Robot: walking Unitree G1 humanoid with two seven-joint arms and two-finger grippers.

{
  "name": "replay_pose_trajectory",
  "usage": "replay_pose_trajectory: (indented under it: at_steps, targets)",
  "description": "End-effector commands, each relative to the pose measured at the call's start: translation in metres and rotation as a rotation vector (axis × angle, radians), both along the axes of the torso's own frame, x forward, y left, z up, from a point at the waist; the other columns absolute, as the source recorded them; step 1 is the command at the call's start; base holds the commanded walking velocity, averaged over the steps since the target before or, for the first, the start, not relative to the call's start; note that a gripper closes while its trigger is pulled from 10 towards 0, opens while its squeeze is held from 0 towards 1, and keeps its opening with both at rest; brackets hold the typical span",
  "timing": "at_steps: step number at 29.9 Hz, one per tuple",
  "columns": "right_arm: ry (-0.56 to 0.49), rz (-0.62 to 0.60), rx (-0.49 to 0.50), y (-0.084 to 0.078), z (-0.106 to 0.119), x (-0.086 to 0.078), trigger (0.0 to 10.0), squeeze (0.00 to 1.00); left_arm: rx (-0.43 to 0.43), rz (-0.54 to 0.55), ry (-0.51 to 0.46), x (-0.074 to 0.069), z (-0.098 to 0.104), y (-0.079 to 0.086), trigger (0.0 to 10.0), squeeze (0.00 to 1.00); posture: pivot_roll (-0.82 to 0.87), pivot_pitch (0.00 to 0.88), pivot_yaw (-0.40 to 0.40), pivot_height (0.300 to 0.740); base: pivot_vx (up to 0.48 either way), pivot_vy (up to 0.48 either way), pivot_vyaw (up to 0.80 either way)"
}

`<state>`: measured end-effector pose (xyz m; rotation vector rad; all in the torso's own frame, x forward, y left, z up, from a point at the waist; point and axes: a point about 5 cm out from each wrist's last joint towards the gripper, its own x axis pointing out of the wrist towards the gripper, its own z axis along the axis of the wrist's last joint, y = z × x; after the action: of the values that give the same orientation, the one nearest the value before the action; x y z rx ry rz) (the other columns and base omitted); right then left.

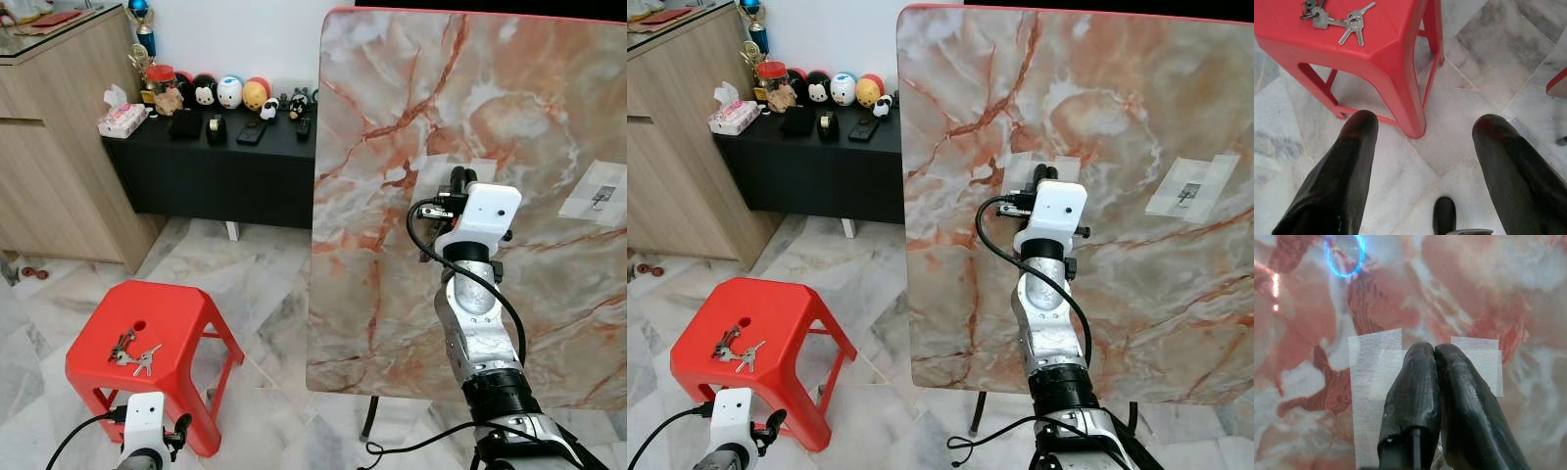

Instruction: Hang keys on a hook

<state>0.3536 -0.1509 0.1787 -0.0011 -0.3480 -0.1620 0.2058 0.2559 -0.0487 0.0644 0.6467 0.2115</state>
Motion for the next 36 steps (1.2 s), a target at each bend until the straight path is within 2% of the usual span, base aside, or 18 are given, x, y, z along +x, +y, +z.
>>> replay_pose_trajectory:
  at_steps: [1, 11, 36]
  targets:
    - [-0.064, 0.015, 0.012, 0.0031, 0.016, 0.0014, 10.0, 0.0, 0.004, 0.0, 0.017, -0.0023, -0.0017, 0.0006, 10.0, 0.0, 0.16, 0.0, -0.041, 0.74, 0.0, 0.0, 0.0]
    - [-0.072, 0.007, 0.031, 0.001, 0.0181, 0.0007, 10.0, 0.0, 0.003, -0.001, 0.019, -0.0029, -0.0019, 0.0009, 10.0, 0.0, 0.16, 0.0, -0.041, 0.74, 0.0, 0.0, 0.0]
    - [-0.048, 0.035, 0.054, 0.009, 0.0115, -0.0053, 10.0, 0.0, 0.003, -0.007, 0.018, -0.0011, -0.0016, -0.0011, 10.0, 0.0, 0.16, 0.0, -0.043, 0.74, 0.0, 0.0, 0.0]
